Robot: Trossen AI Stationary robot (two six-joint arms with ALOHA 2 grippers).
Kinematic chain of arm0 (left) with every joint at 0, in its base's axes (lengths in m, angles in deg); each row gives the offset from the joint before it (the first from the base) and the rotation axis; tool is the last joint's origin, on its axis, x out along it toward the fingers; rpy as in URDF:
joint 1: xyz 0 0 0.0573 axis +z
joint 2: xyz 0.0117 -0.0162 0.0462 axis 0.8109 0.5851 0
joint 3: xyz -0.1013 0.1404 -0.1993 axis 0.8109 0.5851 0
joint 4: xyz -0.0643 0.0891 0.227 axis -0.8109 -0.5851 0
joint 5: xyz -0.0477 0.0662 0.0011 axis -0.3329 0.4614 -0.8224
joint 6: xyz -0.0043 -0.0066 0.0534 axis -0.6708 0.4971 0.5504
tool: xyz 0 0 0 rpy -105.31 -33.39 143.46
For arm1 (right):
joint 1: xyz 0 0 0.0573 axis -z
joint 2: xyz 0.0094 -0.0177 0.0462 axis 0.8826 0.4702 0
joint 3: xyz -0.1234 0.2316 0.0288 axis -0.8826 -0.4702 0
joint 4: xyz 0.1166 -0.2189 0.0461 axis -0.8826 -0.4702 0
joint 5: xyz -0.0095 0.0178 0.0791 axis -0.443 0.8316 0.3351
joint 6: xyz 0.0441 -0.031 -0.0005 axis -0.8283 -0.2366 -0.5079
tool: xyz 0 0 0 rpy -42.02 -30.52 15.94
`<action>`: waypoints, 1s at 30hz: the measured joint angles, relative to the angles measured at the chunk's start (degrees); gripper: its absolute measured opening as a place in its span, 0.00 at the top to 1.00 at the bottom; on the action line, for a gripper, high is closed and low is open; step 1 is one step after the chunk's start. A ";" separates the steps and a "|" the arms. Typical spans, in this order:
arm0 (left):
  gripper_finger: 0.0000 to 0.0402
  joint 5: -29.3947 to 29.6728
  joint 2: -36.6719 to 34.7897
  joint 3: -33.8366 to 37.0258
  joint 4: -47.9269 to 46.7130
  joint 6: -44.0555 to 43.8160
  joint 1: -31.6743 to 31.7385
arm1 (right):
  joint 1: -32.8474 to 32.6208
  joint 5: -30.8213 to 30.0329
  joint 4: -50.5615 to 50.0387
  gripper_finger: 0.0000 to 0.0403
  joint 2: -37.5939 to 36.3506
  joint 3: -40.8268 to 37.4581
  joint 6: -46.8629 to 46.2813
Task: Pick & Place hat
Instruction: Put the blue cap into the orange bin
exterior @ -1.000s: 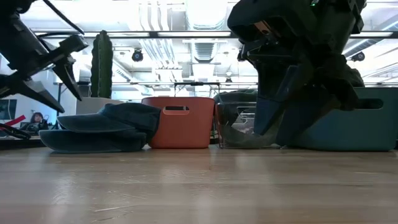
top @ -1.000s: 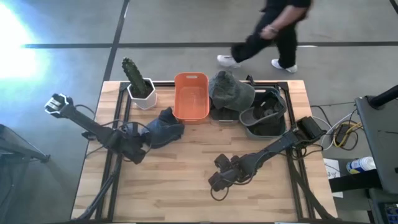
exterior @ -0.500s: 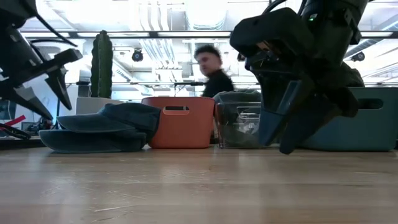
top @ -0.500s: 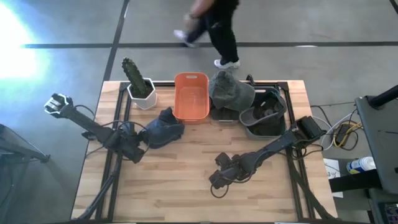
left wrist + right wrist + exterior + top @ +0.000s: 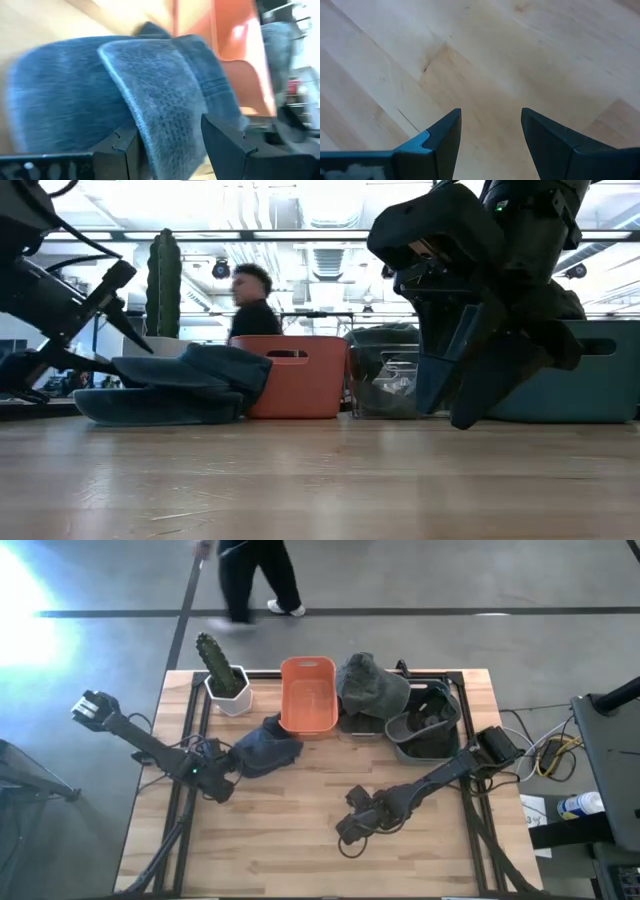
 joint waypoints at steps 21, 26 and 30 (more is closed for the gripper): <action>0.97 4.31 -0.60 -1.70 11.96 19.46 1.01 | 0.02 0.51 -0.01 0.50 0.00 0.00 0.09; 0.98 4.19 -0.99 -10.86 11.59 36.94 1.01 | 0.02 0.41 -0.03 0.50 0.00 0.00 1.28; 0.98 7.52 -0.56 -21.57 11.17 56.94 0.98 | 0.02 0.39 -0.06 0.50 0.00 0.00 1.90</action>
